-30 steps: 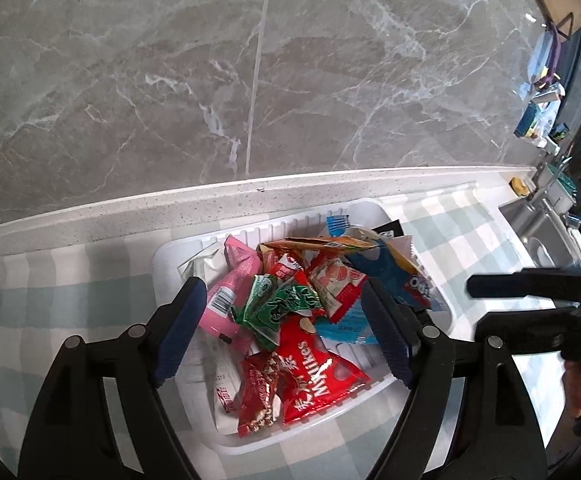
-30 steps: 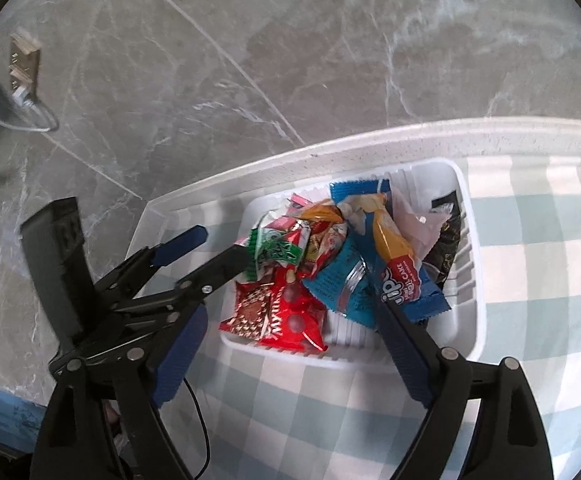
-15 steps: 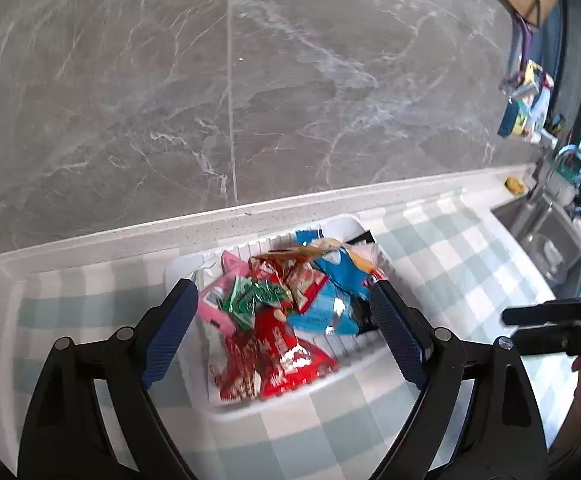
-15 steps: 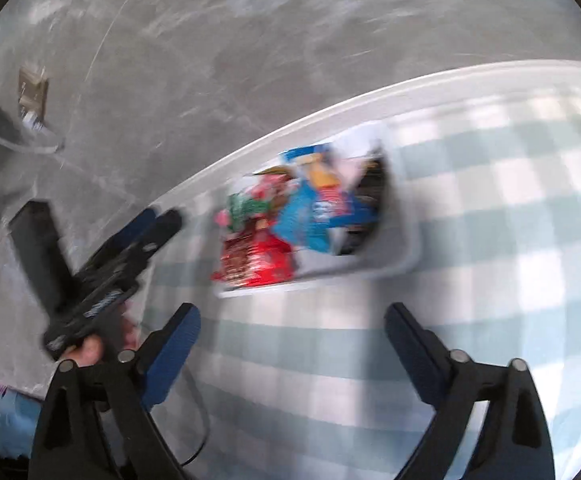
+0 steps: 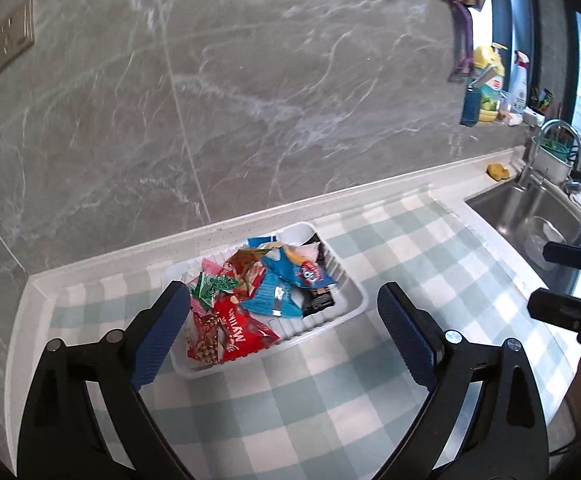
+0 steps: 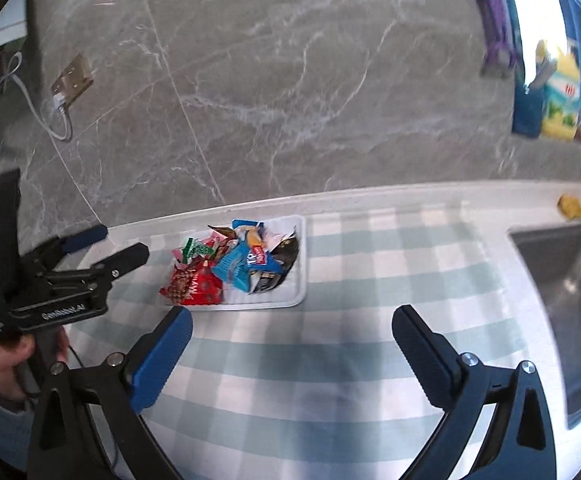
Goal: Organize snacks
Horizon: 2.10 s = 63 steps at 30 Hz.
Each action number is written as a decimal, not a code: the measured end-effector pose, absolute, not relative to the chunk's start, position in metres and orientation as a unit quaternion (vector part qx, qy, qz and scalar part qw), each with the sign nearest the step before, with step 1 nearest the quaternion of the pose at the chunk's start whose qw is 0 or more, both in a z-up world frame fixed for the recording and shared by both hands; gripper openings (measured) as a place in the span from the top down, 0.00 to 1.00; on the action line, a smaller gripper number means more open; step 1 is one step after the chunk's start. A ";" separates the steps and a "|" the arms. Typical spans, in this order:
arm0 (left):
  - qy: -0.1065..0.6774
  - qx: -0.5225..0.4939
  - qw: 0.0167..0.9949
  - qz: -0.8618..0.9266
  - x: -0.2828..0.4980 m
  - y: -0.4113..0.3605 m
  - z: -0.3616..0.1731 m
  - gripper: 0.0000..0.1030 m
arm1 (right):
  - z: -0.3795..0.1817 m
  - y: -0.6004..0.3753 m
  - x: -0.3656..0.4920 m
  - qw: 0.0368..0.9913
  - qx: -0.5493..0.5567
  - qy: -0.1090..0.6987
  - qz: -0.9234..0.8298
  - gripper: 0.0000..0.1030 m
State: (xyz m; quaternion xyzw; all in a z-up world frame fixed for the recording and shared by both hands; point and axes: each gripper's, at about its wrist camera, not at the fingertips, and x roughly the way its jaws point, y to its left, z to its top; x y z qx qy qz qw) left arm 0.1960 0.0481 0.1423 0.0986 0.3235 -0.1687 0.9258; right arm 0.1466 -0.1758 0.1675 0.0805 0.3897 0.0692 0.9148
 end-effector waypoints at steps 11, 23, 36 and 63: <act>0.298 0.108 0.933 -0.170 0.143 0.031 0.166 0.07 | 0.182 -0.176 0.109 0.925 0.060 0.370 0.068 0.01; 0.291 0.105 0.935 -0.172 0.129 0.030 0.173 0.06 | 0.188 -0.188 0.097 0.928 0.058 0.363 0.057 0.01; 0.292 0.102 0.935 -0.172 0.131 0.029 0.173 0.06 | 0.190 -0.194 0.100 0.929 0.053 0.363 0.052 0.01; 0.287 0.083 0.941 -0.159 0.134 0.034 0.174 0.06 | 0.190 -0.192 0.112 0.927 0.047 0.367 0.065 0.01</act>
